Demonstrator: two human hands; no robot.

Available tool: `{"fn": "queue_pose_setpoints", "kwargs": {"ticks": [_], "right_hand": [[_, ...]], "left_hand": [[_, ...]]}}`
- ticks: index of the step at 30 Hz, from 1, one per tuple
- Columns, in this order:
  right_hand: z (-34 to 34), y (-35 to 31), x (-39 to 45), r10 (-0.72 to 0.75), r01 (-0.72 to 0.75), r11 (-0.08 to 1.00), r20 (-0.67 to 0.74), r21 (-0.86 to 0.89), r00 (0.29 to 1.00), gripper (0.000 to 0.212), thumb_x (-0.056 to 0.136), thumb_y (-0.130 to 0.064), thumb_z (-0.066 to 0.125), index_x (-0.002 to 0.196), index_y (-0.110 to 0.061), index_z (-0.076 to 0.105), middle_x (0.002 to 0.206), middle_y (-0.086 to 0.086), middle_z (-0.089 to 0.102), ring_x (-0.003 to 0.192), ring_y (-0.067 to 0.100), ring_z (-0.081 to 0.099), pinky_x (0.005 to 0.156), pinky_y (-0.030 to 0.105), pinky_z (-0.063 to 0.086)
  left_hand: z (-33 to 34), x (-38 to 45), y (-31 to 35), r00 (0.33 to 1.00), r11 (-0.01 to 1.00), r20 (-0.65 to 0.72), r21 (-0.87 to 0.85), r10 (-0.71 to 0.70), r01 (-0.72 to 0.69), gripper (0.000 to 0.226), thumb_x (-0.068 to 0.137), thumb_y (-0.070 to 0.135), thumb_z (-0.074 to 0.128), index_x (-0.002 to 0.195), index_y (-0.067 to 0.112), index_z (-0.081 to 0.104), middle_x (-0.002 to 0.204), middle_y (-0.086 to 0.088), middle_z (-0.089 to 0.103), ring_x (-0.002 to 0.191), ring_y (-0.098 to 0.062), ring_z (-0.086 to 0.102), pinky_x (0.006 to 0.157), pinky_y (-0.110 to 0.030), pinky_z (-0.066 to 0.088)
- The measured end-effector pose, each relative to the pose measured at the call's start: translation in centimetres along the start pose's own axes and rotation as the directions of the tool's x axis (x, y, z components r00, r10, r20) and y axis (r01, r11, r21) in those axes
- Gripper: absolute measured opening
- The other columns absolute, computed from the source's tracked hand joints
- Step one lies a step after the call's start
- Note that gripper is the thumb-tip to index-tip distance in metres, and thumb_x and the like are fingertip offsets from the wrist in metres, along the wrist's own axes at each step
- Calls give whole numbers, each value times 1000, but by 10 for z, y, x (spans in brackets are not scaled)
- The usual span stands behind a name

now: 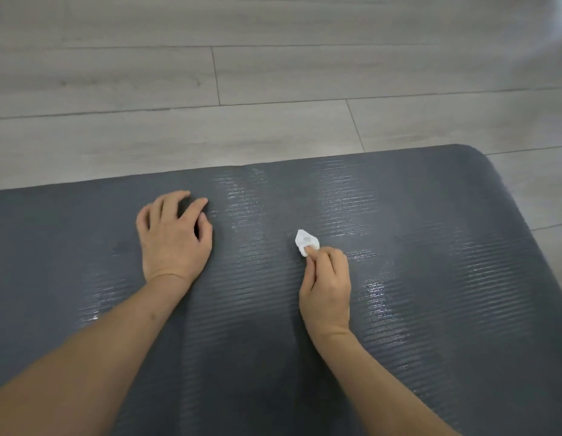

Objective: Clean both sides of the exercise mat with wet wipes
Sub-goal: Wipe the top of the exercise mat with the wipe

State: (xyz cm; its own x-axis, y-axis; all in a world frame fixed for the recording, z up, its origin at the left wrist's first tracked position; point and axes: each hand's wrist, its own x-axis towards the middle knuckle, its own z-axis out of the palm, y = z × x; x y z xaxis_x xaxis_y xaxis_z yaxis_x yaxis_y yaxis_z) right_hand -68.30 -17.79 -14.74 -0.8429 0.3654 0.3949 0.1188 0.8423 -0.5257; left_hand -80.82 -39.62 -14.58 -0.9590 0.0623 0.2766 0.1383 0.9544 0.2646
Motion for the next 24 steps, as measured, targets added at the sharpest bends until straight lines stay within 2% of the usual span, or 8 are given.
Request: {"fn": "queue_pose_setpoints", "kwargs": {"ticks": [4,6,10,14,17,20,22,24], "right_hand": [[0,3,2,0,0,999,4,47,1000,11,96,1,58,102,-4,66,93,3,56,81,18,51,75,26,49],[-2,2,2,7,-7,999,5,53,1000,10,96,0,59,102,-5,66,91,3,55,80,18,50,73,27,49],[-4,2,3,21,-22,997,10,79,1000,13,96,-2,60,105,-6,68,91,2,55,80,18,51,73,27,49],[-3,1,2,68,-71,995,42,72,997,14,97,-6,60,108,-7,69,90,2,54,78,18,51,70,27,49],[-6,3,8,42,-47,998,96,50,995,17,96,-7,60,110,-9,71,87,0,53,75,17,49,69,29,49],[-5,-7,14,132,-128,991,143,-42,981,17,95,-6,57,104,-7,71,82,5,54,70,24,50,67,38,51],[3,-41,-6,83,-67,994,212,-82,974,16,85,0,59,96,-6,70,80,11,58,68,31,55,63,37,49],[8,-77,-38,-97,110,994,375,-14,922,19,78,3,64,95,-5,69,82,11,59,71,29,57,60,33,47]], "left_hand": [[-5,-6,5,998,999,-61,18,35,-34,28,95,25,51,109,21,75,114,0,66,110,-28,55,97,-47,39],[-15,-21,8,999,999,-39,9,32,-32,31,95,25,47,109,21,74,113,2,67,108,-27,56,97,-45,39],[-39,-95,15,992,998,112,-21,62,-60,43,97,28,38,124,22,70,133,3,65,128,-23,55,109,-44,37],[-42,-149,17,961,994,262,35,91,-103,55,101,30,30,150,22,54,162,3,43,153,-20,33,124,-48,24],[-38,-149,17,963,994,264,79,55,-79,57,101,31,27,153,24,50,164,6,38,155,-17,28,126,-45,18],[-37,-149,17,962,994,266,74,60,-83,57,102,32,26,155,25,46,165,8,35,156,-14,25,126,-45,18],[-36,-149,15,963,995,263,64,53,-72,57,102,31,25,155,25,46,165,9,35,156,-13,24,127,-45,18],[-36,-148,14,964,996,261,57,48,-65,58,102,30,25,155,24,46,165,9,34,156,-11,24,127,-43,17]]}}
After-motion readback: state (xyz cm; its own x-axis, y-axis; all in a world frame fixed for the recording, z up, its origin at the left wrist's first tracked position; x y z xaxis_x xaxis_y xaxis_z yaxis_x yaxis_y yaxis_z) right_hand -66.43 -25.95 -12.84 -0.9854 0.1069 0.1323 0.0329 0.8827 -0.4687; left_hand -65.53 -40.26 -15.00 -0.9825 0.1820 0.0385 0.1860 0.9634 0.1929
